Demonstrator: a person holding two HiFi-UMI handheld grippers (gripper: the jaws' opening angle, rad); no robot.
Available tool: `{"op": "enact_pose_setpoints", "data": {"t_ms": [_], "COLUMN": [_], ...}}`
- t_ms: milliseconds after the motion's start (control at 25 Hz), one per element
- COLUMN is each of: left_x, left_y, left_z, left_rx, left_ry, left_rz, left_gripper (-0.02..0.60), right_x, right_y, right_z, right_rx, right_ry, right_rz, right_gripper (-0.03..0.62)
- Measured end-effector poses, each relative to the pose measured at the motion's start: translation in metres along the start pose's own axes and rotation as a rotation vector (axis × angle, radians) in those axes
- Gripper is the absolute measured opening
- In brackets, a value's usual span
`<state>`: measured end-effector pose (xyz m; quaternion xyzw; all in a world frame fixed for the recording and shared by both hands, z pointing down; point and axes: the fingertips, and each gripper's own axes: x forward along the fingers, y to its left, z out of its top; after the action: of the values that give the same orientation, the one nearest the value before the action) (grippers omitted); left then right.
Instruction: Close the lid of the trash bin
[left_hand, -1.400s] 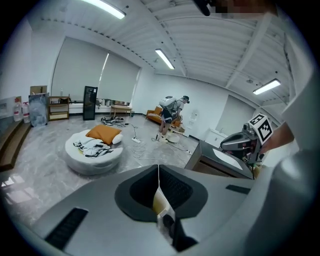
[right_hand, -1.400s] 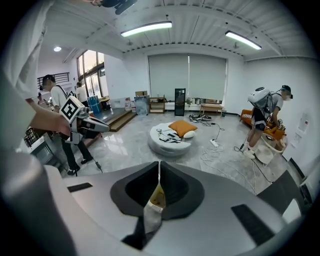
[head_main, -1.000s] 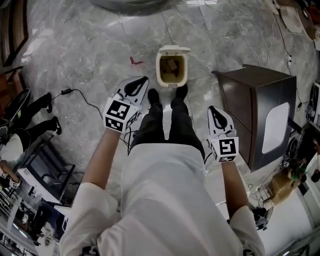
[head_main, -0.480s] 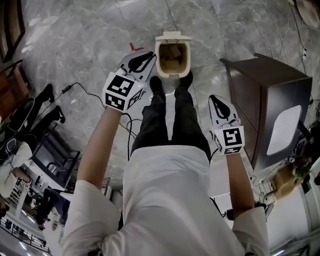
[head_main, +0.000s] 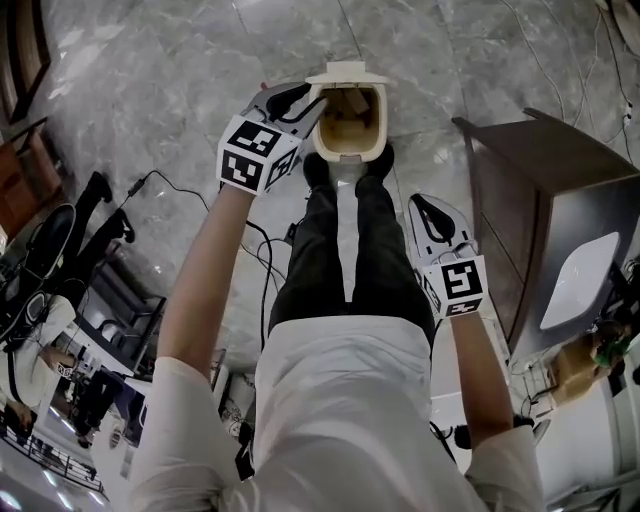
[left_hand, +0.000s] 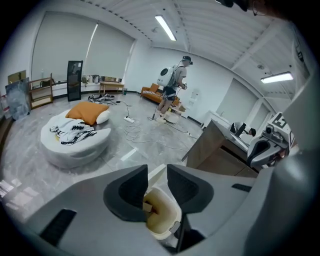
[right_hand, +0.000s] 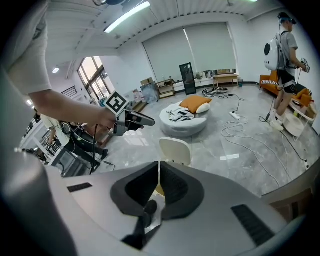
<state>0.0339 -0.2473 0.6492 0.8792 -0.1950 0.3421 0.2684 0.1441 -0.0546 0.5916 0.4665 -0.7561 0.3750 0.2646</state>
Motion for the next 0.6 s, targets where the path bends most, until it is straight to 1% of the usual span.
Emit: {"op": "enact_pose_setpoints", "data": {"t_ms": [40,160,200,360,600], "left_x": [0.006,0.025,0.032,0.055,0.082], "left_y": [0.002,0.009,0.013,0.031,0.045], "left_z": [-0.004,-0.015,-0.018,-0.032,-0.05], "left_rx": [-0.006,-0.042,-0.055,-0.089,-0.097], "left_ry": [0.012,0.051,0.061,0.104,0.143], "left_rz": [-0.009,-0.046,-0.051,-0.039,-0.049], "left_gripper": [0.121,0.182,0.187,0.187,0.189], "right_x": [0.002,0.01,0.012,0.022,0.036], "right_y": [-0.001,-0.008,-0.011,-0.017,-0.025], "right_z": [-0.003,-0.01,-0.011,-0.015,-0.027], "right_rx": [0.002,0.003,0.004,0.011,-0.005], "right_ry": [0.005,0.015,0.017,0.029,0.053], "right_rz": [0.007,0.024,0.028,0.054,0.084], "right_gripper": [0.032,0.032,0.032,0.032,0.032]}}
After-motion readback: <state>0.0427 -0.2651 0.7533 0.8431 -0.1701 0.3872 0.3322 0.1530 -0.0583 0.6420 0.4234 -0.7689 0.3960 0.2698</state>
